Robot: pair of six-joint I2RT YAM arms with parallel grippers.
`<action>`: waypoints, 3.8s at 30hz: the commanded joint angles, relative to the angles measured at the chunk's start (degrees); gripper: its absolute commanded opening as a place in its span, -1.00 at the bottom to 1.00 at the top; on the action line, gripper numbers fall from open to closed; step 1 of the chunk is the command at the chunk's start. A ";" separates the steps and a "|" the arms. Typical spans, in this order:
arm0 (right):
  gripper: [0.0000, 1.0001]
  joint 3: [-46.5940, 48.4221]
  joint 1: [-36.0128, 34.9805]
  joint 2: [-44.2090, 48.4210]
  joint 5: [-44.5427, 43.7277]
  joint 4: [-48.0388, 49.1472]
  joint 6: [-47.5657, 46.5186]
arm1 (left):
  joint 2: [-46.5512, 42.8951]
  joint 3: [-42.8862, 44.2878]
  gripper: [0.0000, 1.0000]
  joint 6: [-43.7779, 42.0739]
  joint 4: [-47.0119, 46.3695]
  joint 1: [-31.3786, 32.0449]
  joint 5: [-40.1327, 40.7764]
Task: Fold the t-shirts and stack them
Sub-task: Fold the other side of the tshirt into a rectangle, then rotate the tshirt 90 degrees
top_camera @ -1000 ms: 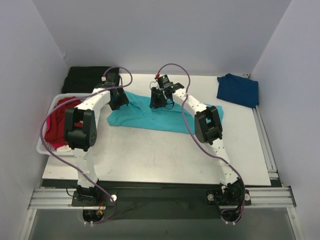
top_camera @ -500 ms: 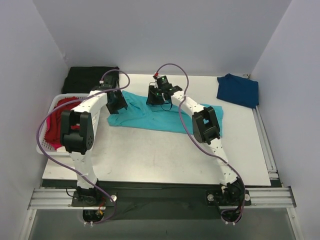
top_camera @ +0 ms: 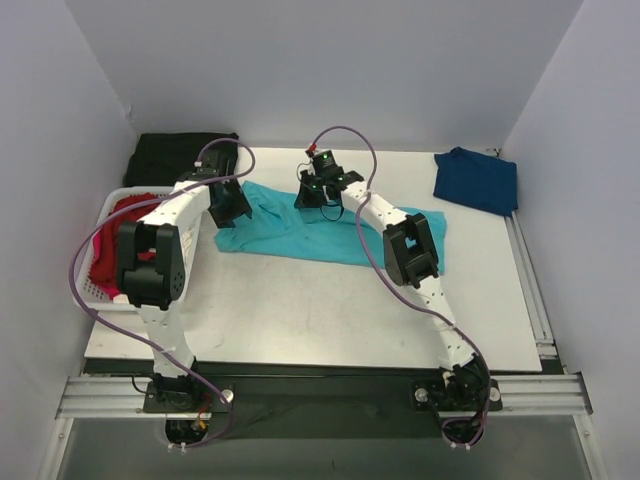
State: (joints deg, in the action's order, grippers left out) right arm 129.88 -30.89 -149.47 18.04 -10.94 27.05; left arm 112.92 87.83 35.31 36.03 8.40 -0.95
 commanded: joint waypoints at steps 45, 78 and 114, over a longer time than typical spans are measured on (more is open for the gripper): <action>-1.00 -16.77 1.19 15.35 -10.57 9.01 -2.79 | 2.56 2.08 0.24 -0.33 3.08 -0.93 2.09; -0.15 -31.96 15.24 32.22 -21.92 -22.27 0.29 | 3.26 3.04 0.23 1.25 4.66 5.48 12.28; -0.31 -48.93 15.17 35.73 -15.49 -36.87 -0.33 | 30.59 41.98 0.24 2.83 15.12 4.96 14.93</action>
State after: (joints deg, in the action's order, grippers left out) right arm 82.98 -14.85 -117.49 1.19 -43.86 25.80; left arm 141.45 126.48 38.26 52.88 13.69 16.62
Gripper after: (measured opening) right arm 0.348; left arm 0.619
